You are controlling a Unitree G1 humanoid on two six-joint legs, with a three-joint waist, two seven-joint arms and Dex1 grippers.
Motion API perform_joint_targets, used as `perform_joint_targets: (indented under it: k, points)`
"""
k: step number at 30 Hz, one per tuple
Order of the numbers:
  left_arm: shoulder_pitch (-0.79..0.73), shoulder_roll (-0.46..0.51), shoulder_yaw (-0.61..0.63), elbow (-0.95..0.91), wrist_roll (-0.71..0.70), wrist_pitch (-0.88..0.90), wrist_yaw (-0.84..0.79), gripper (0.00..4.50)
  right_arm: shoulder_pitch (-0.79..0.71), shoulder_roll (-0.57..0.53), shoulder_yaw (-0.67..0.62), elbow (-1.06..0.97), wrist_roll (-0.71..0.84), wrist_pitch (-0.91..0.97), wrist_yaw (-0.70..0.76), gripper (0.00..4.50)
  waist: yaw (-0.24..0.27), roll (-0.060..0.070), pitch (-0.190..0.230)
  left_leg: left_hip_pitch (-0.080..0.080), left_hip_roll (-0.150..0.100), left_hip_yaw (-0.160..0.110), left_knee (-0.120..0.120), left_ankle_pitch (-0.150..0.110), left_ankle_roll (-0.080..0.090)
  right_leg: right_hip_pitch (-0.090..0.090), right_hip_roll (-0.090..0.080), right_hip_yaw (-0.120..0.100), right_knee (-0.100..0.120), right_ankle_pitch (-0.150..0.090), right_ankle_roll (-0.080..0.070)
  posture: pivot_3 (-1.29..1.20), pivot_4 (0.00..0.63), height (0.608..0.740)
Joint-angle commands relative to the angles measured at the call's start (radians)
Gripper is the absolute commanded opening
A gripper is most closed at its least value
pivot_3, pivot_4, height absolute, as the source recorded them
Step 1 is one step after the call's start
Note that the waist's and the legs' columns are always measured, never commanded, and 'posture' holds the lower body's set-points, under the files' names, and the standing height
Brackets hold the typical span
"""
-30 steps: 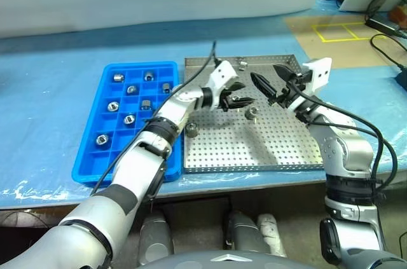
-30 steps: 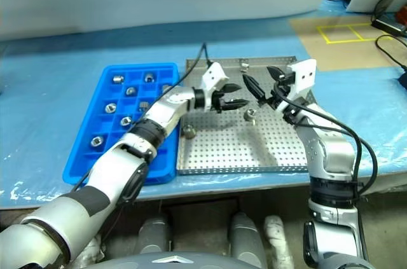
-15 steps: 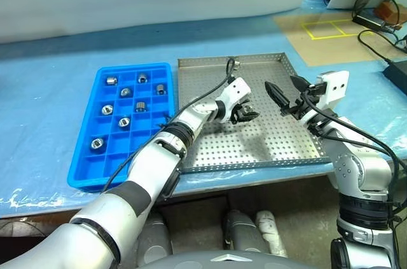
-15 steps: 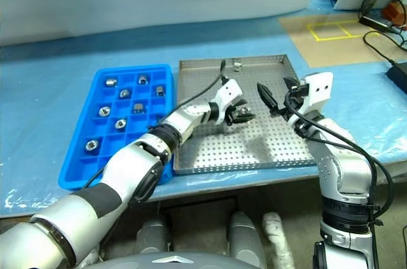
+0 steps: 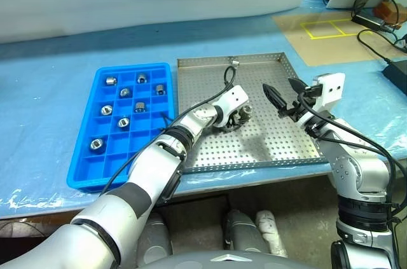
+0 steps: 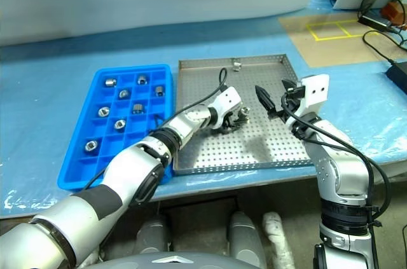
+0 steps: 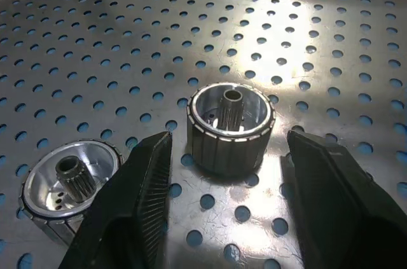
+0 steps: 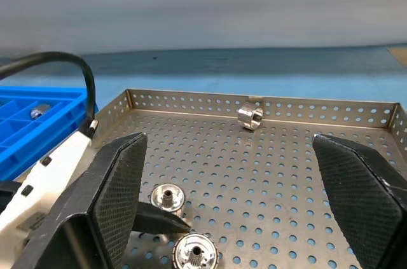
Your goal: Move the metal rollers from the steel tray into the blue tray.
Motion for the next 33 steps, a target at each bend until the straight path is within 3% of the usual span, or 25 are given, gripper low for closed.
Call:
perform_joint_targets:
  k: [1, 9, 19, 28, 33]
  points:
    - [0.007, -0.07, 0.011, -0.012, 0.001, -0.01, 0.006, 3.05, 0.001, -0.008, -0.005, -0.043, 0.0, -0.013, -0.005, 4.34, 0.0, 0.0, 0.0, 0.0, 0.0, 0.0, 0.0, 0.0, 0.0, 0.0, 0.0, 0.0, 0.0, 0.0, 0.0, -0.4, 0.15, 0.74]
    - [0.007, -0.069, 0.023, -0.014, -0.001, -0.016, 0.042, 3.05, 0.005, -0.012, 0.006, -0.045, -0.007, -0.007, 0.0, 4.34, 0.0, 0.0, 0.0, 0.0, 0.0, 0.0, -0.001, 0.0, 0.0, 0.0, 0.0, 0.0, -0.002, 0.0, 0.0, -0.4, 0.15, 0.74]
    - [0.009, 0.024, 0.072, -0.172, -0.11, -0.046, -0.326, 3.05, -0.007, -0.004, 0.027, -0.015, -0.008, -0.021, 0.015, 4.34, 0.002, 0.0, 0.0, 0.0, 0.0, 0.001, -0.005, 0.0, 0.0, 0.0, 0.0, 0.0, -0.005, 0.0, 0.0, -0.36, 0.15, 0.74]
    - [-0.076, 0.141, 0.146, -0.117, -0.095, -0.051, -0.1, 3.05, -0.05, 0.012, 0.058, 0.041, -0.025, -0.051, 0.028, 4.34, 0.002, 0.001, 0.0, 0.0, 0.0, 0.001, -0.006, 0.0, -0.001, -0.001, 0.0, -0.001, -0.005, 0.0, 0.0, -0.33, 0.15, 0.74]
    - [-0.023, 0.252, 0.103, -0.211, -0.111, -0.07, -0.443, 3.05, -0.036, 0.011, 0.065, 0.027, -0.026, -0.049, 0.032, 4.34, 0.004, 0.001, 0.0, -0.001, 0.0, 0.001, -0.007, 0.001, -0.001, -0.001, 0.0, 0.0, -0.006, 0.0, 0.0, -0.34, 0.15, 0.74]
